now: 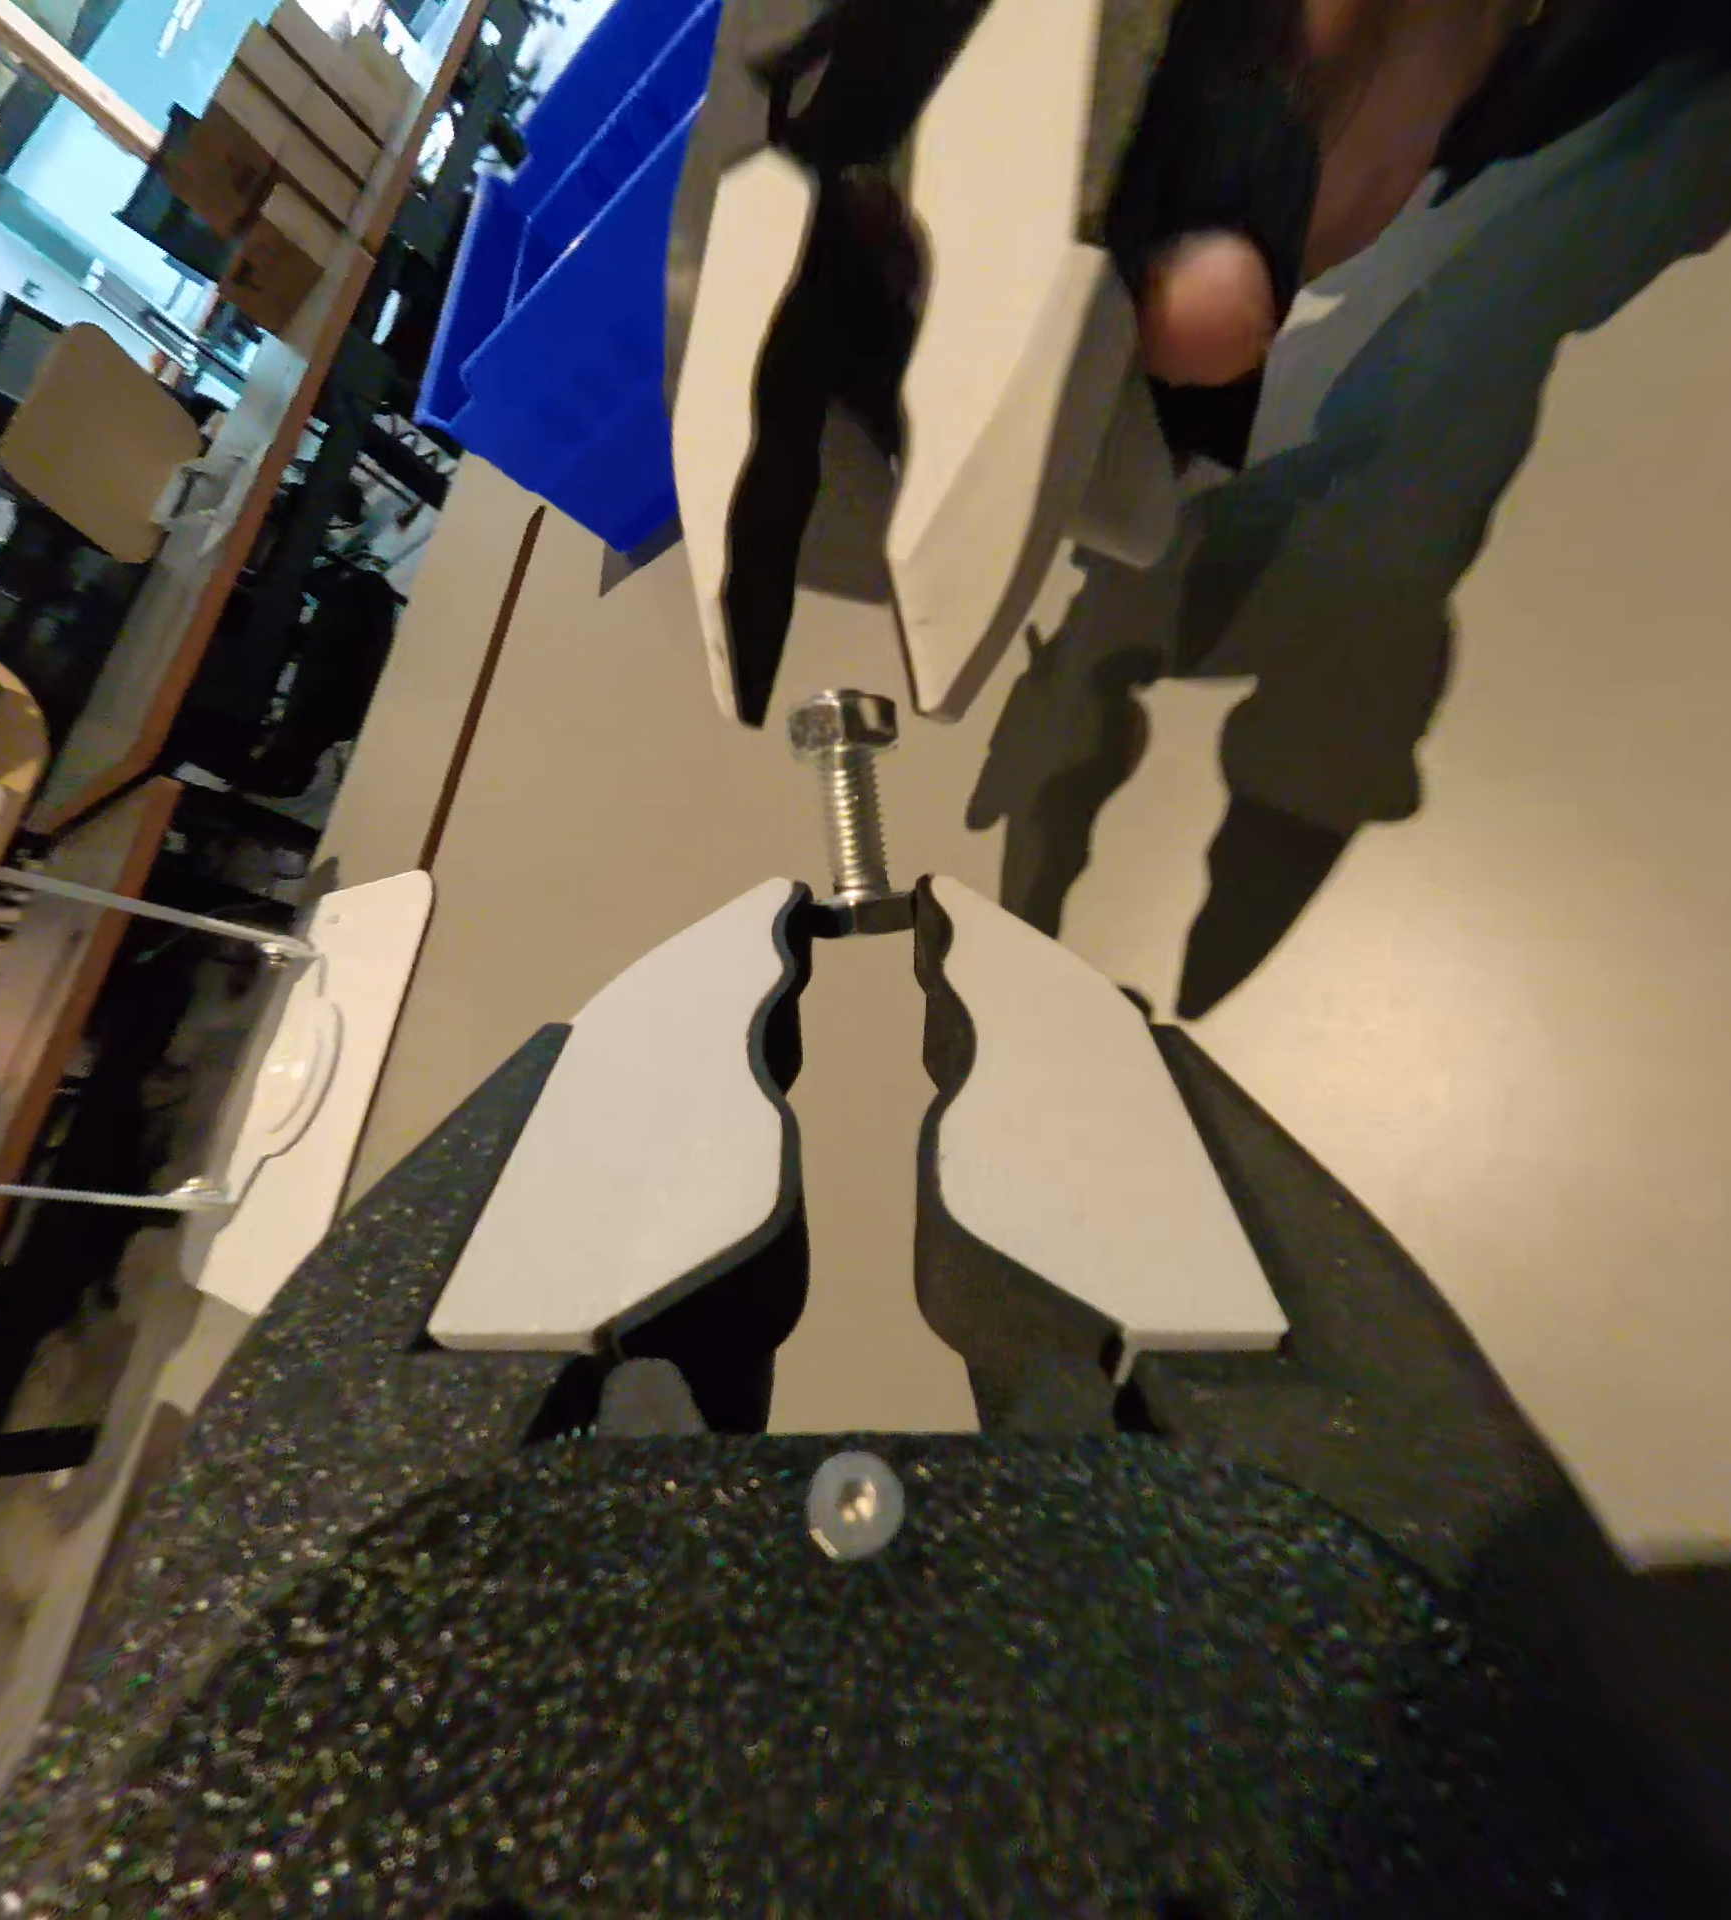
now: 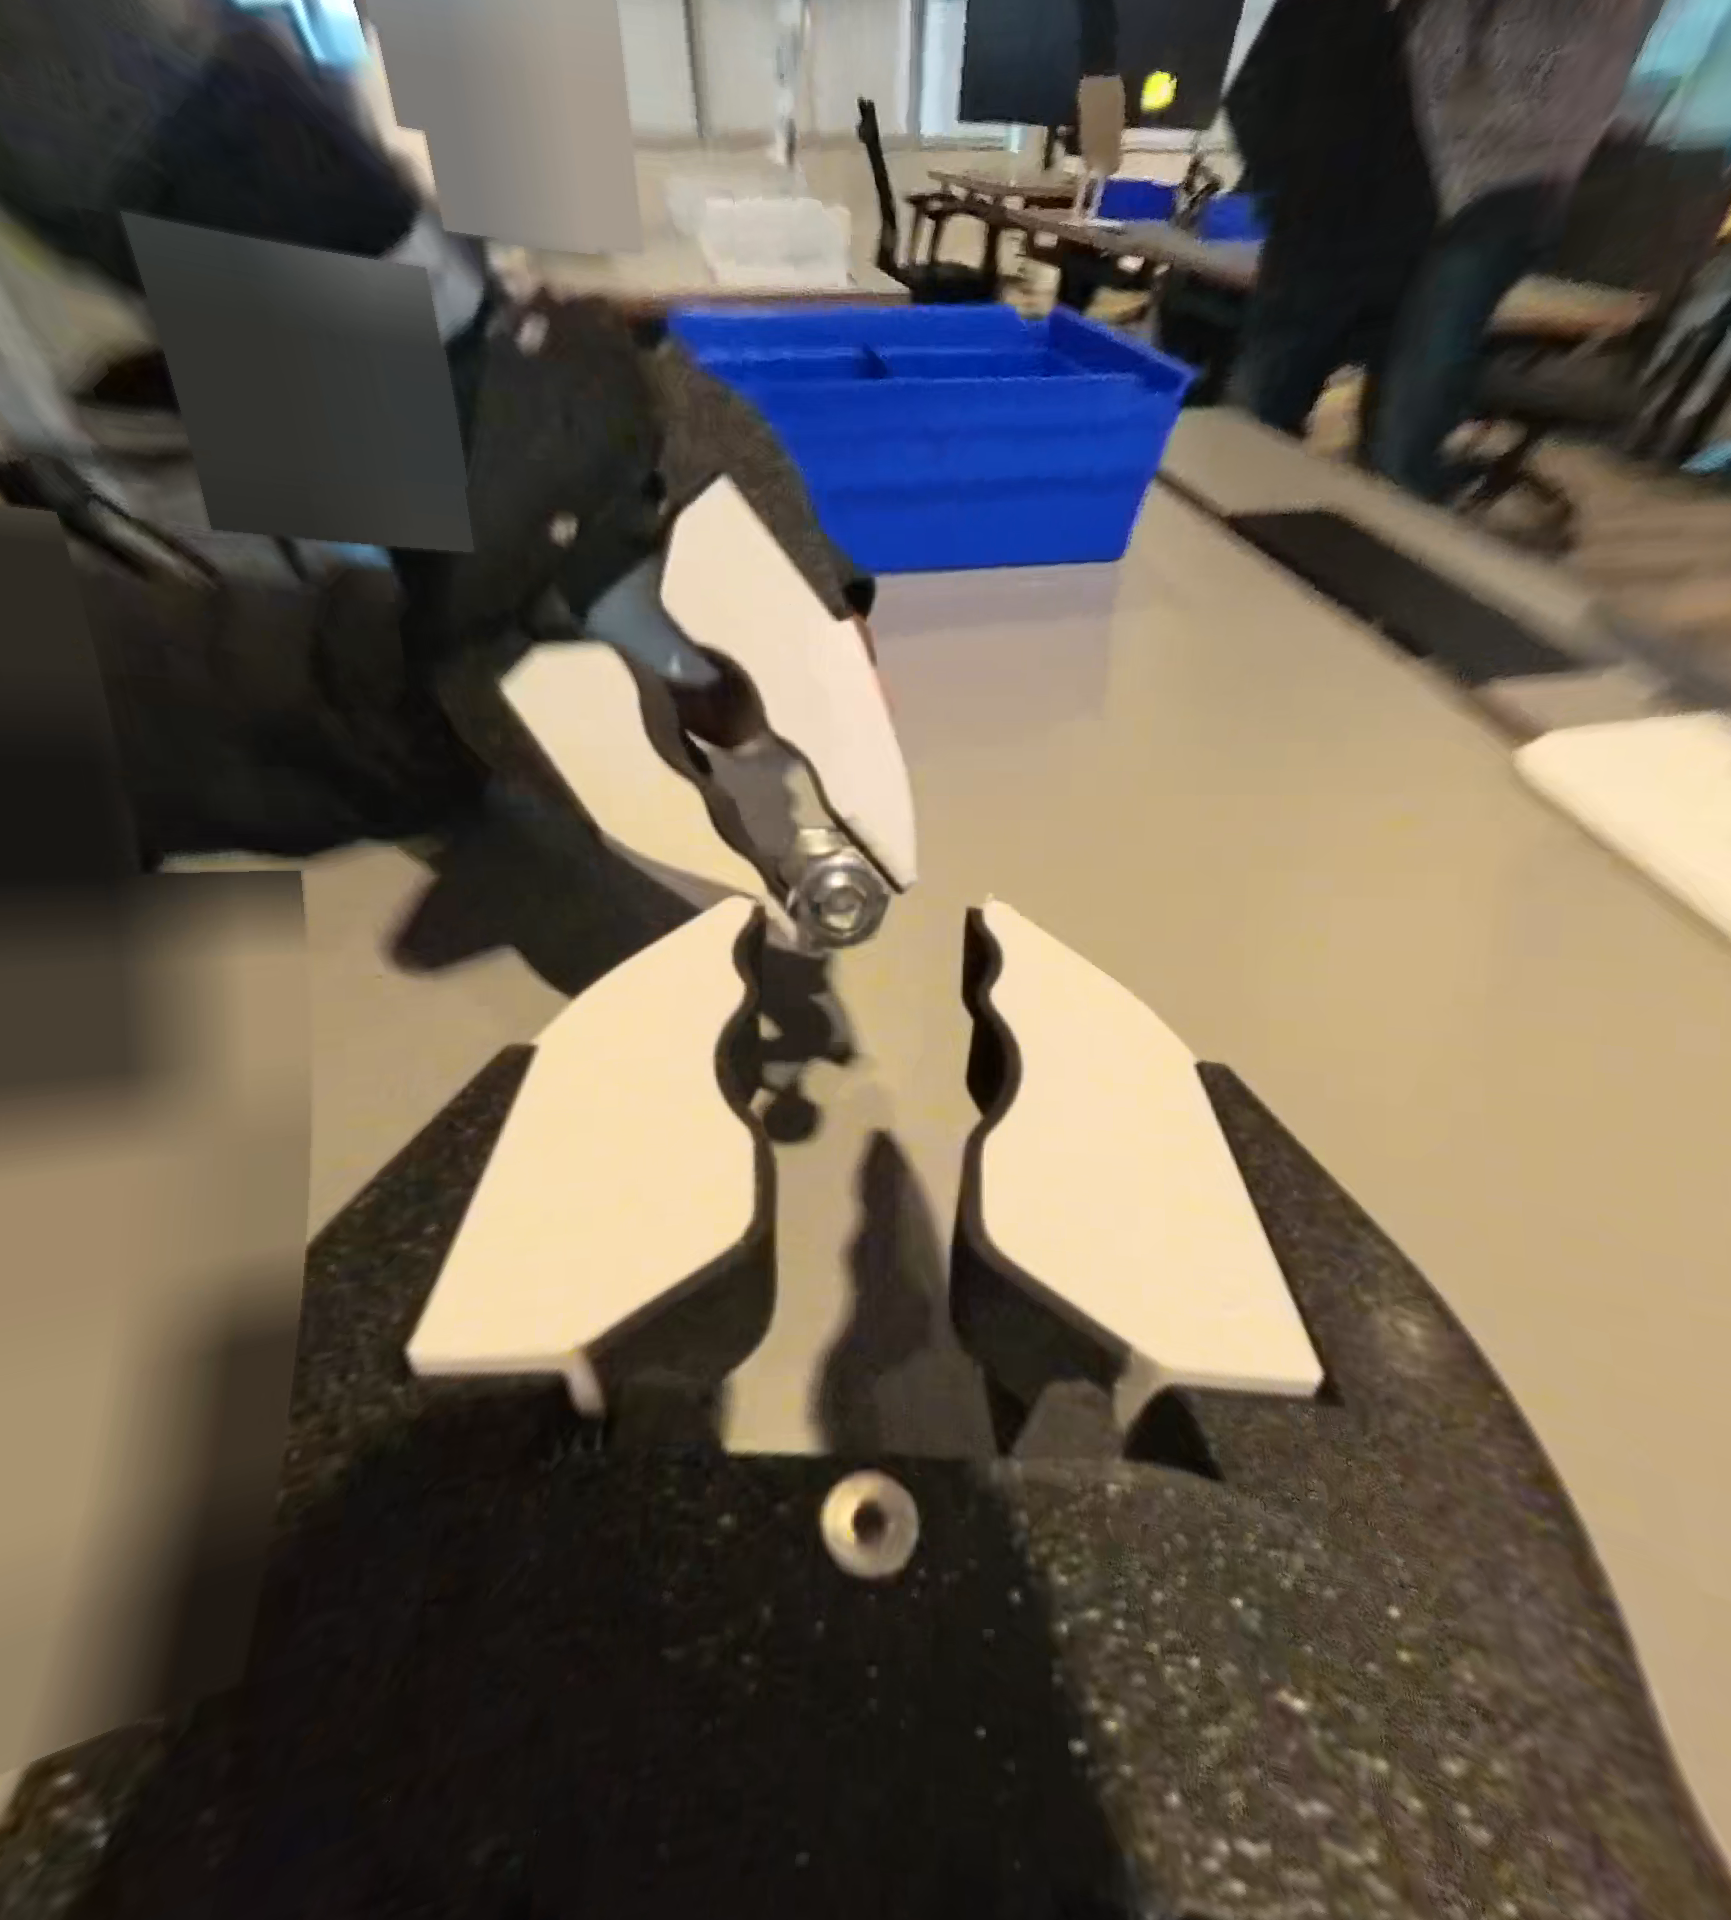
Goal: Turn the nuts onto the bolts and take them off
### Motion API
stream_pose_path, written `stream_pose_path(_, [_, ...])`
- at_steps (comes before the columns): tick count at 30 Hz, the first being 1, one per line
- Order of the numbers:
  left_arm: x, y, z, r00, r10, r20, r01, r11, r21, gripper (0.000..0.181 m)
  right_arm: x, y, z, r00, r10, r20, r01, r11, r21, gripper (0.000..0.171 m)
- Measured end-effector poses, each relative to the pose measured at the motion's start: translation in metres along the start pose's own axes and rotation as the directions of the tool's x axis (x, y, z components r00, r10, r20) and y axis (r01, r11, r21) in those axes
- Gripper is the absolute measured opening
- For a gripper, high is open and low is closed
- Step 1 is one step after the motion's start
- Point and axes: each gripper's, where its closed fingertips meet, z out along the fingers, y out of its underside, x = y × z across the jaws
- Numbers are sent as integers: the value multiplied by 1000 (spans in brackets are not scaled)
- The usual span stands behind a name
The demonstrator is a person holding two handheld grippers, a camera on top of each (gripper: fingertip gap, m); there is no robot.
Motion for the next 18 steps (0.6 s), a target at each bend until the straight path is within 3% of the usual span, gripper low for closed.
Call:
stream_pose_path(4, [6,0,1,996,-52,-67,53,998,20,18,-3,5,-3,913,-391,-111,378,917,-125,35])
stream_pose_path(10, [19,0,4,988,-50,-146,52,999,11,18,-12,14,4,864,-497,-85,478,860,-178,20])
stream_pose_path(14, [13,10,7,997,54,-60,-58,996,-63,19,-6,21,9,918,-384,-103,354,907,-228,19])
stream_pose_path(18, [2,16,6,981,185,51,-176,973,-147,19,1,23,15,993,-33,-111,15,987,-161,18])
